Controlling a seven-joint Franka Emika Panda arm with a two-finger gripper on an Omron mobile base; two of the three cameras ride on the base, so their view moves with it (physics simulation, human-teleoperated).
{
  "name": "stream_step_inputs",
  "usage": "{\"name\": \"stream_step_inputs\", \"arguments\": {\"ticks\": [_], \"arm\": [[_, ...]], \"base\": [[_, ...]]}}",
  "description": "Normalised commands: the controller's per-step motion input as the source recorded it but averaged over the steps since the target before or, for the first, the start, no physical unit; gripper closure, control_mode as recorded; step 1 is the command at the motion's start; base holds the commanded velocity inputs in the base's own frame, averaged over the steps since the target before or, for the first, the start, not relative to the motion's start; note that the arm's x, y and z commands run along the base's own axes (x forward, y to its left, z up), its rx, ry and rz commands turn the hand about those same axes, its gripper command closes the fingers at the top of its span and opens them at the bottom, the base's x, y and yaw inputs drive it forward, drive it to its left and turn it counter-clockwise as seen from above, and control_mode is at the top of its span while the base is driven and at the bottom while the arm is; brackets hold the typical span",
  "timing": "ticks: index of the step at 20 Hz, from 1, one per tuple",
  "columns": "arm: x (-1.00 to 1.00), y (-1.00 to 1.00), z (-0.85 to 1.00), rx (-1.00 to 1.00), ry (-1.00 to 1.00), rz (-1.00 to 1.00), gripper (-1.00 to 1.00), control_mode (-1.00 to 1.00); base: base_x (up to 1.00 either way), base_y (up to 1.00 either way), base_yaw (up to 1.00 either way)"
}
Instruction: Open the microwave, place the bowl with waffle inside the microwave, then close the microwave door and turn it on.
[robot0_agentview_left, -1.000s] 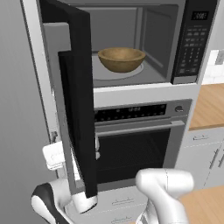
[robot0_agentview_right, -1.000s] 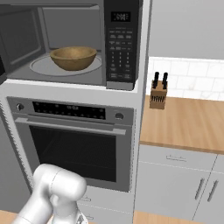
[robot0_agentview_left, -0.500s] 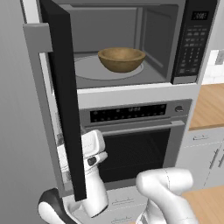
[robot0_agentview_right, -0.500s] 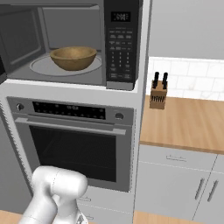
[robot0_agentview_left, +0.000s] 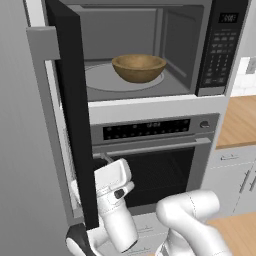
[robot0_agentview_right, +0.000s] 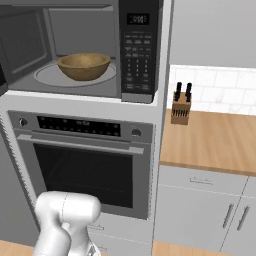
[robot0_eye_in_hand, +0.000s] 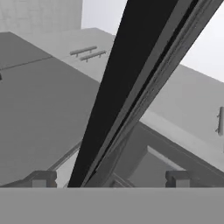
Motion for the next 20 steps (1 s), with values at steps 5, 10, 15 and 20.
{"name": "stream_step_inputs", "arguments": {"ticks": [5, 10, 15, 20], "arm": [[-0.01, 0.74, -0.33, 0.12, -0.24, 0.00, -1.00, -1.00], [0.00, 0.76, -0.48, 0.17, -0.14, 0.13, -1.00, -1.00], [0.00, 0.33, -0.30, 0.29, -0.06, 0.25, -1.00, -1.00], [0.00, 0.61, -0.21, 0.16, -0.13, 0.21, -1.00, -1.00]], "base": [[0.00, 0.00, 0.00], [0.00, 0.00, 0.00], [0.00, 0.00, 0.00], [0.00, 0.00, 0.00]]}}
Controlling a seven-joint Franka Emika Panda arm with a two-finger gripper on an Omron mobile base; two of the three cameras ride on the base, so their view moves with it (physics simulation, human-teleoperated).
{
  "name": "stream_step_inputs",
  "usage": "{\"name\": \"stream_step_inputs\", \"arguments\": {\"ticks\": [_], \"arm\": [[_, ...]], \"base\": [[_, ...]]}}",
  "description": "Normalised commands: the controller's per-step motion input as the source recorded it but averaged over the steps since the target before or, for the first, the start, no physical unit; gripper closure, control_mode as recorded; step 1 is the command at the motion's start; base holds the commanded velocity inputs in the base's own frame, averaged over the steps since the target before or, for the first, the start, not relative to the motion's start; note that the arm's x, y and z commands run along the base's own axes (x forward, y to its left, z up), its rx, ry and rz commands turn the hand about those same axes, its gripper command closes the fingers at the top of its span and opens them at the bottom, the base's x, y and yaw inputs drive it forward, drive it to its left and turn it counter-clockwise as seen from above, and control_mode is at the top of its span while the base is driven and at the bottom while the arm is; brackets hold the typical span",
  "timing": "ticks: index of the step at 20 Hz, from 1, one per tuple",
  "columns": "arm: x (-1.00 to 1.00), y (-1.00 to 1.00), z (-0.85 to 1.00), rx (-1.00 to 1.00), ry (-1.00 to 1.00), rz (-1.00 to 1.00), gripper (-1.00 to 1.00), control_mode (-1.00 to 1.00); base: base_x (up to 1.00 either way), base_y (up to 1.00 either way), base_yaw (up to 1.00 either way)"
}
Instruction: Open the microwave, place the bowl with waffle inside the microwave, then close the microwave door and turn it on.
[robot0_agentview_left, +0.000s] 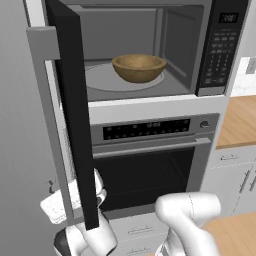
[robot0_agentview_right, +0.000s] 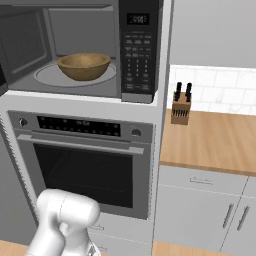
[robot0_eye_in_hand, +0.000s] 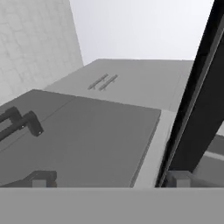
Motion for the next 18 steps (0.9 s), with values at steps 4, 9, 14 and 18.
{"name": "stream_step_inputs", "arguments": {"ticks": [4, 9, 14, 18], "arm": [[0.00, 0.87, -0.02, 0.08, -0.17, 0.07, -1.00, -1.00], [0.00, 0.82, 0.00, 0.06, -0.17, 0.02, -1.00, -1.00], [0.00, 0.33, 0.04, 0.14, -0.17, 0.00, -1.00, -1.00], [0.00, -0.07, 0.03, 0.21, -0.21, -0.02, -1.00, -1.00]], "base": [[0.00, 0.00, 0.00], [0.00, 0.00, 0.00], [0.00, 0.00, 0.00], [0.00, 0.00, 0.00]]}}
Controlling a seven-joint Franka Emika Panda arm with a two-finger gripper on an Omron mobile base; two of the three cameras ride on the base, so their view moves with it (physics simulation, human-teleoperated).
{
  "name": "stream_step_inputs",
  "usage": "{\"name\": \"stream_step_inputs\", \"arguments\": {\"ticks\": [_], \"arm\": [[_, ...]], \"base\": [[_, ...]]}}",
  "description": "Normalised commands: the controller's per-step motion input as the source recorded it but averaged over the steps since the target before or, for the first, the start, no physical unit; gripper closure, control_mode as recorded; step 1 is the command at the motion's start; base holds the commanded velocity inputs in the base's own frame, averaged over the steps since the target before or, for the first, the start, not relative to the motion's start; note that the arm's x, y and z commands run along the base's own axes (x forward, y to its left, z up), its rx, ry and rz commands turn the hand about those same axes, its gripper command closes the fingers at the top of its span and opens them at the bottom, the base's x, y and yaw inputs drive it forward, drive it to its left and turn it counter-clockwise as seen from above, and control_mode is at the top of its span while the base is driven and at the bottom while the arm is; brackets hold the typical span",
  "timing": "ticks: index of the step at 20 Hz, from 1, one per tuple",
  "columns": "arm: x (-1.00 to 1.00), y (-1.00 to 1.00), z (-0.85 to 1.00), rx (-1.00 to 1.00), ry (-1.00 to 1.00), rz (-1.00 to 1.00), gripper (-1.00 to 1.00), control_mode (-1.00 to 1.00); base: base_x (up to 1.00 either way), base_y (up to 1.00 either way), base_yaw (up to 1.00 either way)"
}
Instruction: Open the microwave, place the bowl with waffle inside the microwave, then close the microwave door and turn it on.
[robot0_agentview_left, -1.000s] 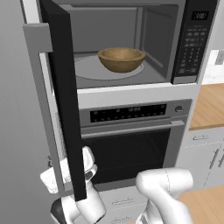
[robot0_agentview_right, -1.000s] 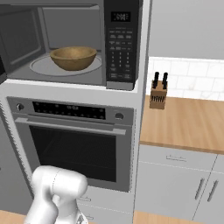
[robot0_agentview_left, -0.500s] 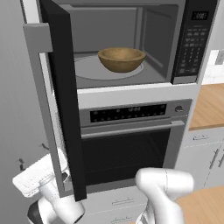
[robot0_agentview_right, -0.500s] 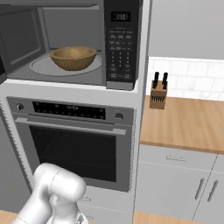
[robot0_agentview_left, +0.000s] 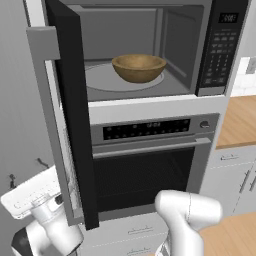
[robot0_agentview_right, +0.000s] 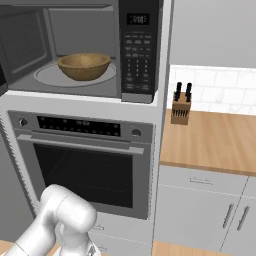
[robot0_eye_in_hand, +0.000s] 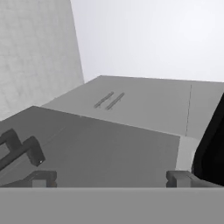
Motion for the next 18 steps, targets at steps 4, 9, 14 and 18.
{"name": "stream_step_inputs", "arguments": {"ticks": [4, 9, 14, 18], "arm": [[0.00, -0.35, 0.00, 0.29, -0.24, -0.10, -1.00, -1.00], [0.00, -0.48, 0.01, 0.34, -0.25, -0.12, -1.00, -1.00], [0.00, -0.48, 0.09, 0.36, -0.23, -0.15, -1.00, -1.00], [-0.02, -0.46, 0.16, 0.36, -0.20, -0.18, -1.00, -1.00]], "base": [[0.00, 0.00, 0.00], [0.00, 0.00, 0.00], [0.00, 0.00, 0.00], [0.00, 0.00, 0.00]]}}
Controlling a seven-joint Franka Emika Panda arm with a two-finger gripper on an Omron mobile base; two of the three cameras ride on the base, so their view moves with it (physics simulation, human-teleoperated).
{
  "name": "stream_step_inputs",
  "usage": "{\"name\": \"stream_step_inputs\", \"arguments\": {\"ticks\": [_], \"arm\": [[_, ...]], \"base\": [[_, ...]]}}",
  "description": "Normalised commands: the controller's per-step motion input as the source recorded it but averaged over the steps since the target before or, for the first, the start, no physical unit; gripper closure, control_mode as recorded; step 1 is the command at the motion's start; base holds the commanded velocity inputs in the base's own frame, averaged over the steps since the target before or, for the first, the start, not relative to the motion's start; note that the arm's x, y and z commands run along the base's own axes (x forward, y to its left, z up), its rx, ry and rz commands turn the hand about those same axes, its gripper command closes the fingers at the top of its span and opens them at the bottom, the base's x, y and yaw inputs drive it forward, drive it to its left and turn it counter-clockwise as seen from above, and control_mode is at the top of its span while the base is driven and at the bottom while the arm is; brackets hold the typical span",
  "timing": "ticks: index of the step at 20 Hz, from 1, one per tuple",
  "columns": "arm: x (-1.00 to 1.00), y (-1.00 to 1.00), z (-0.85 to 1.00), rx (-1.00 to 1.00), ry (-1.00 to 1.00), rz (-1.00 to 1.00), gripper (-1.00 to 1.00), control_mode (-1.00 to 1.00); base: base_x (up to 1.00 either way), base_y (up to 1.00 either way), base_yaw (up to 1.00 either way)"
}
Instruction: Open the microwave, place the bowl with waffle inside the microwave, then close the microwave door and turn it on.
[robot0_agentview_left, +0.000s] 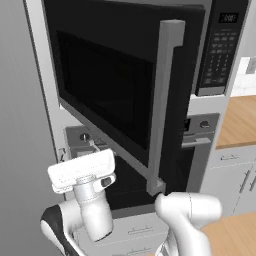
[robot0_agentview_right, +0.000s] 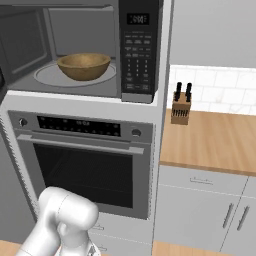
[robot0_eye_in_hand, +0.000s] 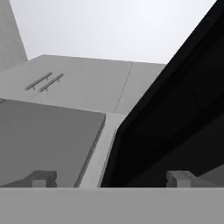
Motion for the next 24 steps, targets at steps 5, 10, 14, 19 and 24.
{"name": "stream_step_inputs", "arguments": {"ticks": [5, 10, 14, 19, 24], "arm": [[0.00, -0.49, 0.17, 0.37, -0.15, -0.19, -1.00, -1.00], [0.00, -0.55, 0.15, 0.34, -0.13, -0.19, -1.00, -1.00], [0.00, -0.51, 0.12, 0.26, -0.12, -0.18, -1.00, -1.00], [0.04, -0.34, 0.23, 0.15, -0.05, -0.11, -1.00, -1.00], [0.31, -0.12, 0.25, 0.06, 0.00, -0.01, -1.00, -1.00]], "base": [[0.00, 0.00, 0.00], [0.00, 0.00, 0.00], [0.00, 0.00, 0.00], [0.00, 0.00, 0.00], [0.00, 0.00, 0.00]]}}
